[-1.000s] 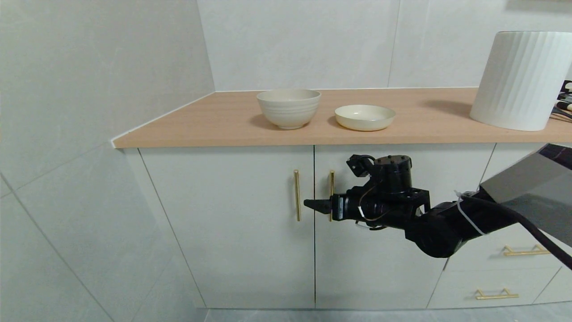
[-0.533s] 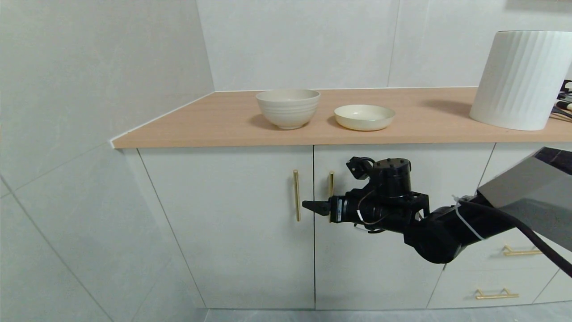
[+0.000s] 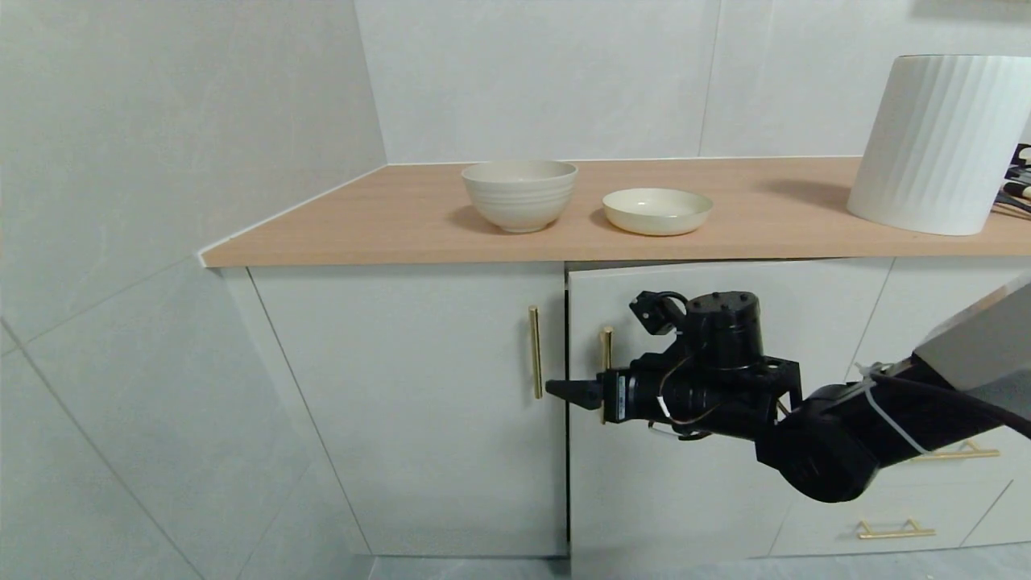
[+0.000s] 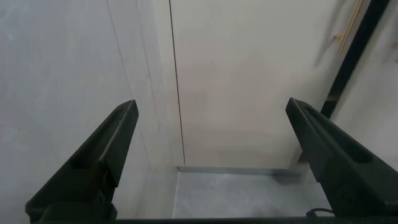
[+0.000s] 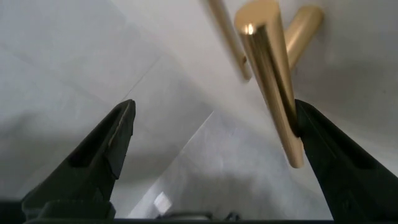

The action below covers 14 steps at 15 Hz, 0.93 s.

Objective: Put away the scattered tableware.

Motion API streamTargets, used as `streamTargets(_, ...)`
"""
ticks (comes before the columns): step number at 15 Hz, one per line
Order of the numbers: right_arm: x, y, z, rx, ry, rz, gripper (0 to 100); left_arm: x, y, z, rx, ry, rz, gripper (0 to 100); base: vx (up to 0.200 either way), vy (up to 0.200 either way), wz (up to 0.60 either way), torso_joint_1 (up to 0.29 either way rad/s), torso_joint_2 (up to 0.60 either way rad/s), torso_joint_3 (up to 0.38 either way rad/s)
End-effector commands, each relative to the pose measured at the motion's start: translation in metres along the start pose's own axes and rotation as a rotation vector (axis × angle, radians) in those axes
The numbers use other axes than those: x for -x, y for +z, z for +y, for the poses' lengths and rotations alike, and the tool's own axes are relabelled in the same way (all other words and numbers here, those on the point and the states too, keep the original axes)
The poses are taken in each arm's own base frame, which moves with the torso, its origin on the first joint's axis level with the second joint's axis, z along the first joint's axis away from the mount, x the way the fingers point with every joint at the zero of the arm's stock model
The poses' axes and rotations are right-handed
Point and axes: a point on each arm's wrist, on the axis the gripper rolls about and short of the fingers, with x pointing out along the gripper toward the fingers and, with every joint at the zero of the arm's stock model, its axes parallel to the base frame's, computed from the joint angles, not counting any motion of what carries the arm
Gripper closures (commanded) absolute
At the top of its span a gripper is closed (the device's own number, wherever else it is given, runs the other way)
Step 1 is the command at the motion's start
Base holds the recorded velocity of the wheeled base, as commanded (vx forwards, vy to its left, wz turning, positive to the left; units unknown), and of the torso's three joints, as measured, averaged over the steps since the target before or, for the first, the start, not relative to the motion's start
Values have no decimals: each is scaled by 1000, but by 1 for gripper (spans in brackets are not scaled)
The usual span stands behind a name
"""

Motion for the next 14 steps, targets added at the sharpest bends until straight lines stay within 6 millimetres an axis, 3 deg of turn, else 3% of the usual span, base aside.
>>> streamTargets(1, 24, 2, 15, 8, 25, -4, 0, 0, 0, 0, 0, 1, 0, 0, 0, 0, 0, 0, 0, 0)
streamTargets(9, 99, -28, 33, -1, 120, 72, 0, 0, 0, 0, 0, 1, 0, 0, 0, 0, 0, 0, 0, 0)
streamTargets(14, 107, -36, 32, 4, 128, 64, 0, 0, 0, 0, -18, -1, -1, 0, 0, 0, 0, 0, 0, 0)
